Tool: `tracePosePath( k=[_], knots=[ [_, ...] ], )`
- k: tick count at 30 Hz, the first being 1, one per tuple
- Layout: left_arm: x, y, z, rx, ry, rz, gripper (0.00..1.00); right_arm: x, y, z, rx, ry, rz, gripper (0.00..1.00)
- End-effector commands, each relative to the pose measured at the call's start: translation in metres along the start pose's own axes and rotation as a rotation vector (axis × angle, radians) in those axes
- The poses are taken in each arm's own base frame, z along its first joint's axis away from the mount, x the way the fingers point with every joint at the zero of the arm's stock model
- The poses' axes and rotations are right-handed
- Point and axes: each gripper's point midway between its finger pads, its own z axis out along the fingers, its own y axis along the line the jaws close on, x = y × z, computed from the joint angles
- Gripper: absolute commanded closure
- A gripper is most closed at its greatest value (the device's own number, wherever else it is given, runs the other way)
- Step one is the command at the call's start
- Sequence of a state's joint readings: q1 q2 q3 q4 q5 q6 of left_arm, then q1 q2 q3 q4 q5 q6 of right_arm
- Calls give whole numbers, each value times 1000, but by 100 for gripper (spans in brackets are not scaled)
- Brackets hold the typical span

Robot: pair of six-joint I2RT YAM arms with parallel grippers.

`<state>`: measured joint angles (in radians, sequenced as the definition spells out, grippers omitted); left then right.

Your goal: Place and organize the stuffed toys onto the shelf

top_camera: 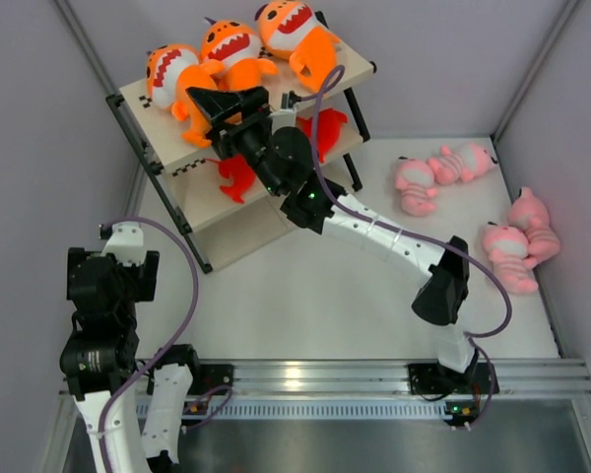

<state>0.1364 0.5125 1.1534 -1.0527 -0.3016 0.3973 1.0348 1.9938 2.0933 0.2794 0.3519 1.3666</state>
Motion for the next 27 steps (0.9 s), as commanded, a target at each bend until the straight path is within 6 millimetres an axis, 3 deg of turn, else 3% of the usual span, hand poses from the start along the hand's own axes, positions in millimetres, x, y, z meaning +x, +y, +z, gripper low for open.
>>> tracePosePath(
  k=[1,3,7,9,11,12,14,15,18,20,22,25,27],
  knots=[
    [-8,-3,-4,24,-35,-19,1,3,44,-21,-42,52,20,11],
    [-8,-5,-5,37,-37,-18,1,5,46,-27,-35,64,21,1],
    [-11,-9,-7,68,-53,-17,1,2,37,-35,7,60,14,1],
    [-31,-5,-24,94,-127,-35,1,1,35,-40,21,65,17,1],
    [-57,-19,-46,231,-233,-27,2,0,35,-43,27,66,10,1],
    [-85,-15,-76,276,-354,-30,2,-2,37,-44,25,62,7,1],
    [-114,-31,-104,436,-469,-13,3,-3,36,-43,24,56,2,1],
    [-134,-25,-130,458,-562,-12,4,-2,35,-42,25,58,4,1],
    [-164,-53,-155,703,-654,-2,6,-2,32,-41,29,54,9,0],
    [-184,-64,-150,811,-641,-36,9,-2,31,-42,30,56,12,1],
    [-198,-70,-125,849,-584,-64,12,-5,33,-47,30,53,11,1],
    [-216,-72,-101,854,-570,-79,11,-13,34,-58,30,34,9,1],
    [-231,-68,-98,844,-606,-80,8,-18,33,-64,36,27,3,1]
  ],
)
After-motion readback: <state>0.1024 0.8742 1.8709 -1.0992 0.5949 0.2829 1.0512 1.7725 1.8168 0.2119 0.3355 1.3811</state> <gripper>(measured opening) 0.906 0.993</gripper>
